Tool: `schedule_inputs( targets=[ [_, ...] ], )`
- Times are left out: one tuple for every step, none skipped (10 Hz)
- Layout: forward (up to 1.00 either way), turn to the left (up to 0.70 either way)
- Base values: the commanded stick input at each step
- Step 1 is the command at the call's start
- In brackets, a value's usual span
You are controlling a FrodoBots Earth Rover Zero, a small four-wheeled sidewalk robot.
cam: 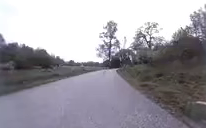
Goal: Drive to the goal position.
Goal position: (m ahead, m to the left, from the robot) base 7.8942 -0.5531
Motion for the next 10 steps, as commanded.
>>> schedule_inputs(
  targets=[
    [1.0, 0.0],
    [1.0, 0.0],
    [1.0, 0.0],
    [1.0, 0.0],
    [1.0, 0.0],
    [1.0, 0.0],
    [1.0, 0.0],
    [1.0, 0.0],
    [1.0, 0.0],
    [1.0, 0.0]
  ],
)
